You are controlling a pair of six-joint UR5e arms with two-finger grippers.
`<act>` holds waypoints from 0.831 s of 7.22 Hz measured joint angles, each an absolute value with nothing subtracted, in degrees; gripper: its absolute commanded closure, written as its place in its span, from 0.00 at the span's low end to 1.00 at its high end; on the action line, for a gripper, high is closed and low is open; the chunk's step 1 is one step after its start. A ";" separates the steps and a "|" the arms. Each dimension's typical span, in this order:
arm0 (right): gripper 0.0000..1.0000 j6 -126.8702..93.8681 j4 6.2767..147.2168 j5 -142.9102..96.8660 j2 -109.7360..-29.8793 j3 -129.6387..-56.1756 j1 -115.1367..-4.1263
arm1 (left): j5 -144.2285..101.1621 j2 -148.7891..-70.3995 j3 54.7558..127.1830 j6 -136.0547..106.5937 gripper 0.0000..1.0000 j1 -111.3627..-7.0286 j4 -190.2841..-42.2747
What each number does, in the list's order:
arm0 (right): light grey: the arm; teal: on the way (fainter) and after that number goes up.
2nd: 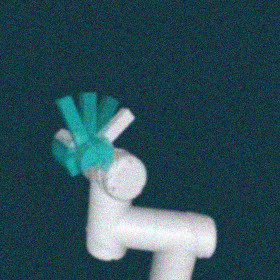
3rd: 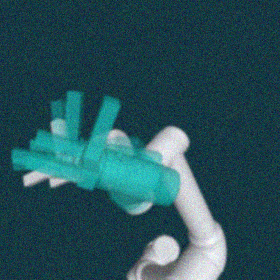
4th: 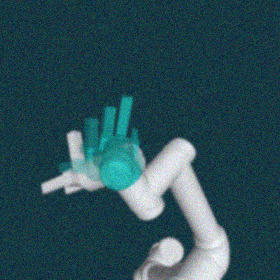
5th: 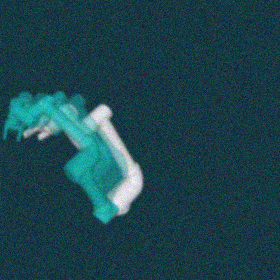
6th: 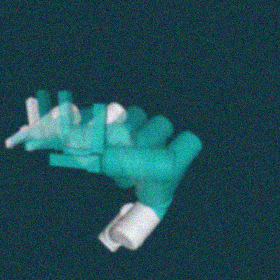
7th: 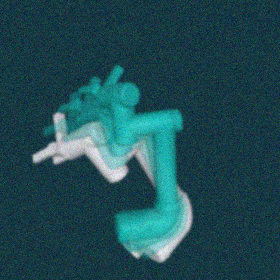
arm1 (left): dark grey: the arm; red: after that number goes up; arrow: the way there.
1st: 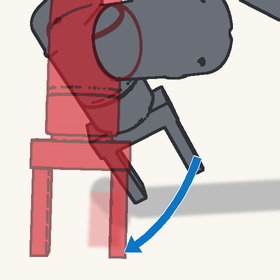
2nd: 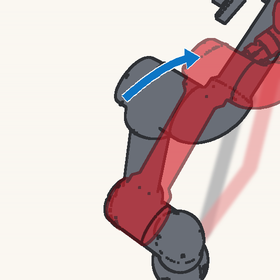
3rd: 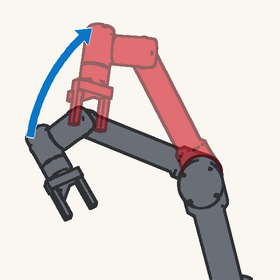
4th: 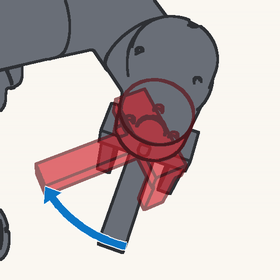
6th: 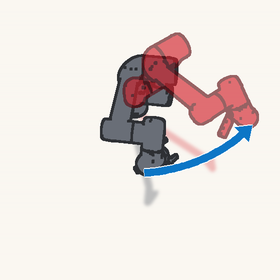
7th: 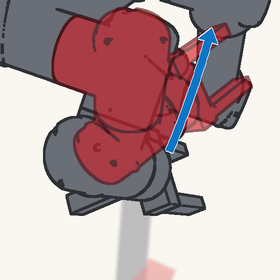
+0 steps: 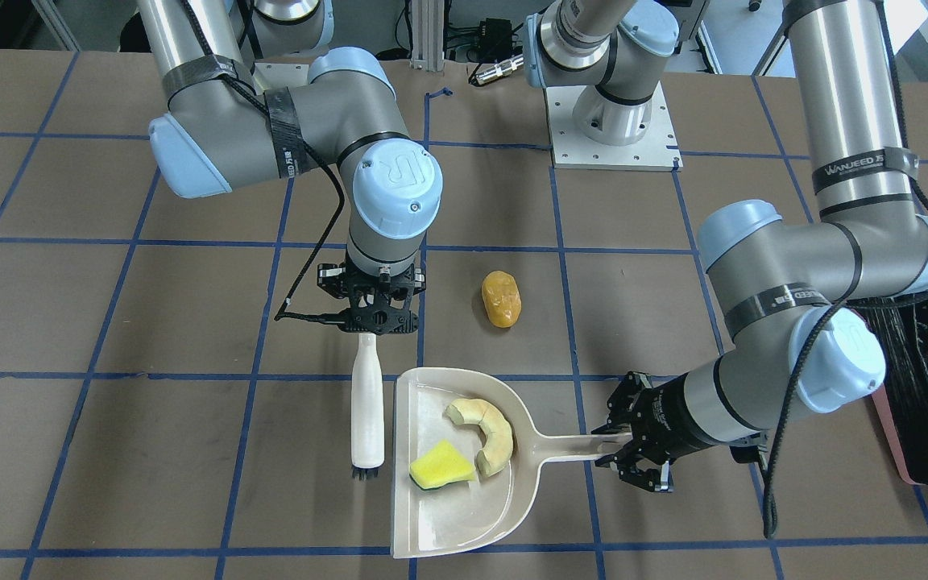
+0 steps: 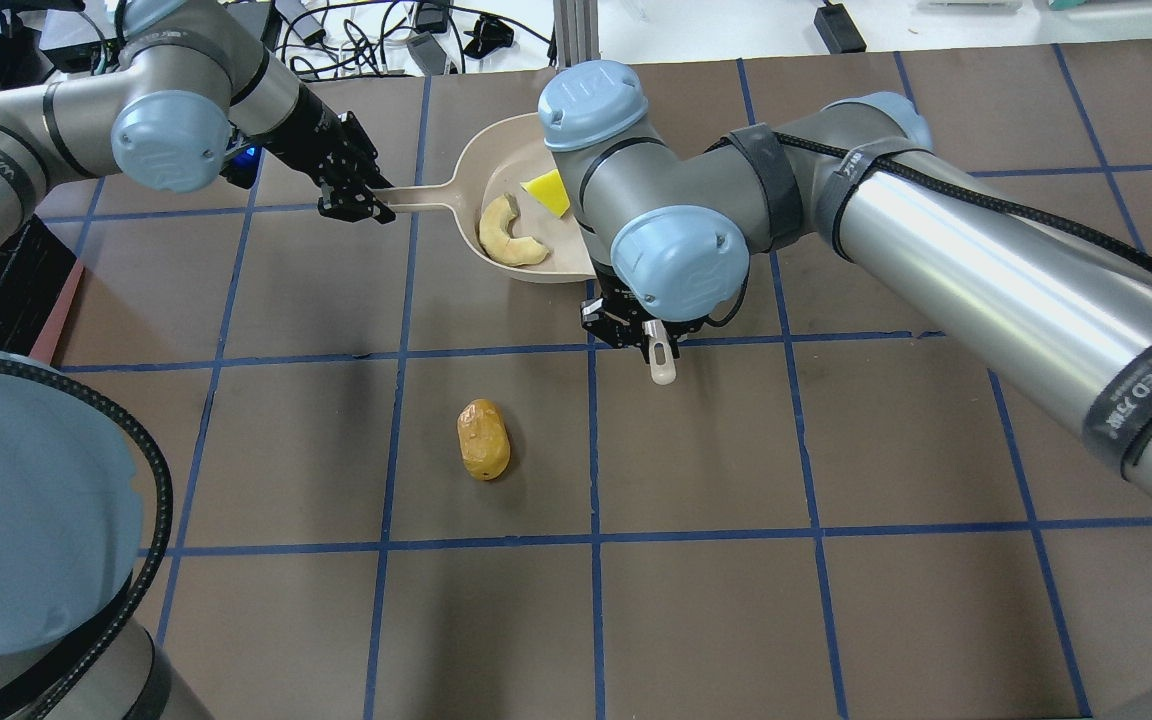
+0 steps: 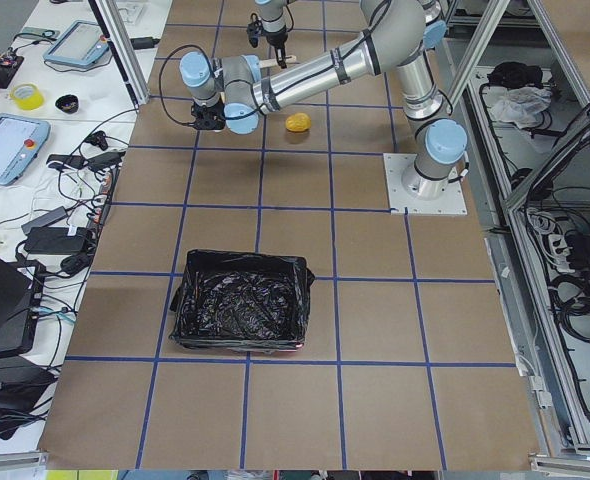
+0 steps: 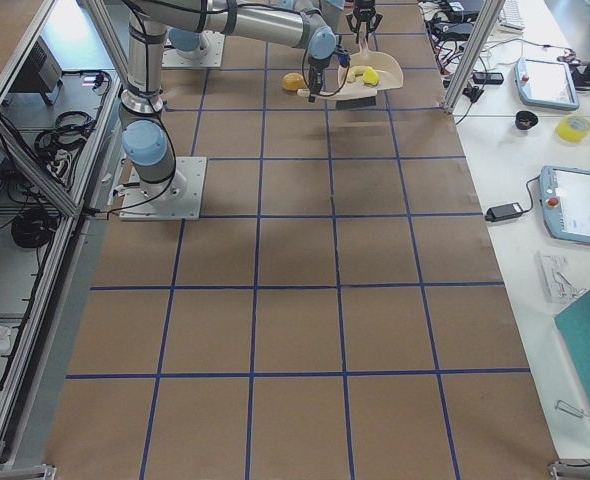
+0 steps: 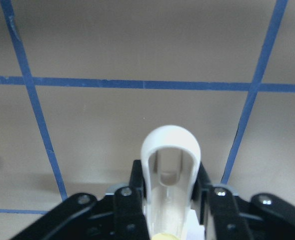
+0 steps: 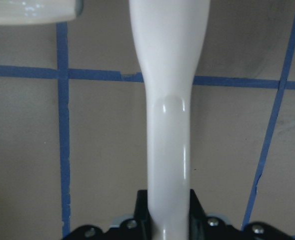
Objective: Sweep and dump trash into bin
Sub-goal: 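Pull the dustpan back with the left gripper while the right gripper lifts the brush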
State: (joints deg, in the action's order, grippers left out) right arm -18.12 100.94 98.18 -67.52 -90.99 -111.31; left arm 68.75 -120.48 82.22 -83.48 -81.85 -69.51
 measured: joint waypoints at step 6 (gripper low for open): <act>0.93 -17.61 101.14 98.84 -67.33 -91.06 -111.27 | 68.21 -119.35 82.92 -83.18 1.00 -80.17 -70.39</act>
State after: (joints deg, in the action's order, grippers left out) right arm -17.61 101.14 98.84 -67.33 -91.06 -111.27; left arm 68.21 -119.35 82.92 -83.18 -80.17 -70.39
